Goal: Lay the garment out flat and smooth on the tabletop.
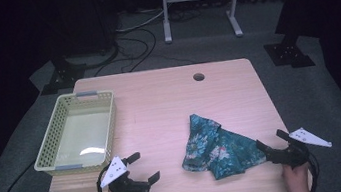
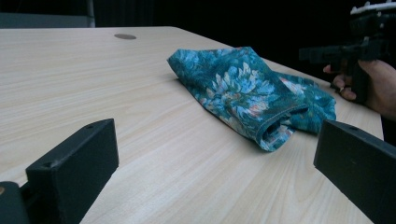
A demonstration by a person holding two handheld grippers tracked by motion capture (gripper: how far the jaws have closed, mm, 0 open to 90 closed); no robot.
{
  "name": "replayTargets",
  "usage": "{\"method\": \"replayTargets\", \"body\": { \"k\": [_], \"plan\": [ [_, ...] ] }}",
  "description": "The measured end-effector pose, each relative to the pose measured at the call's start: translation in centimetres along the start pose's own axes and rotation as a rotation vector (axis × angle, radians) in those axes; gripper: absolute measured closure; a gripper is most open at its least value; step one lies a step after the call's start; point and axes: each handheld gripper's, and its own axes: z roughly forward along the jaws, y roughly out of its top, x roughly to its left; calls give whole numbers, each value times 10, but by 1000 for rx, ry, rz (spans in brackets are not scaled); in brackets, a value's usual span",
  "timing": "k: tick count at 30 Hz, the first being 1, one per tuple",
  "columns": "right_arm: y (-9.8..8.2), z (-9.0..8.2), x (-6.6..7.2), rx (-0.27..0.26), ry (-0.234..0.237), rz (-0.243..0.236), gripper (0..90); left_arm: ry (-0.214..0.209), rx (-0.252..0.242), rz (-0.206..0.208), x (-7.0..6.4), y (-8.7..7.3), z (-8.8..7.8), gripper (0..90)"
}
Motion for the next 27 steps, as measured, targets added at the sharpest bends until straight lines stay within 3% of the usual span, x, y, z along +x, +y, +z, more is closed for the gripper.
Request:
{"method": "replayTargets", "body": {
  "k": [7, 13, 17, 19, 21, 24, 27],
  "plan": [
    [0, -1, 0, -2, 0, 1, 0, 0, 29, 29, -3, 1, 3, 0],
    [0, -1, 0, -5, -2, 5, 0, 0, 22, -8, -1, 1, 4, 0],
    [-1, -2, -2, -10, 4, 19, 0, 16, 105, 32, -5, 3, 12, 0],
    [0, -2, -2, -8, 2, 22, 0, 23, 123, 54, -7, 4, 14, 0],
    [0, -1, -2, -7, 0, 21, 0, 23, 133, 55, -7, 5, 14, 0],
    [0, -1, -1, -2, -6, 17, 0, -12, 116, 8, -9, 14, 17, 0],
    [0, -1, -1, -5, -6, 19, 0, -23, 116, 17, -15, 25, 21, 0]
  ]
}}
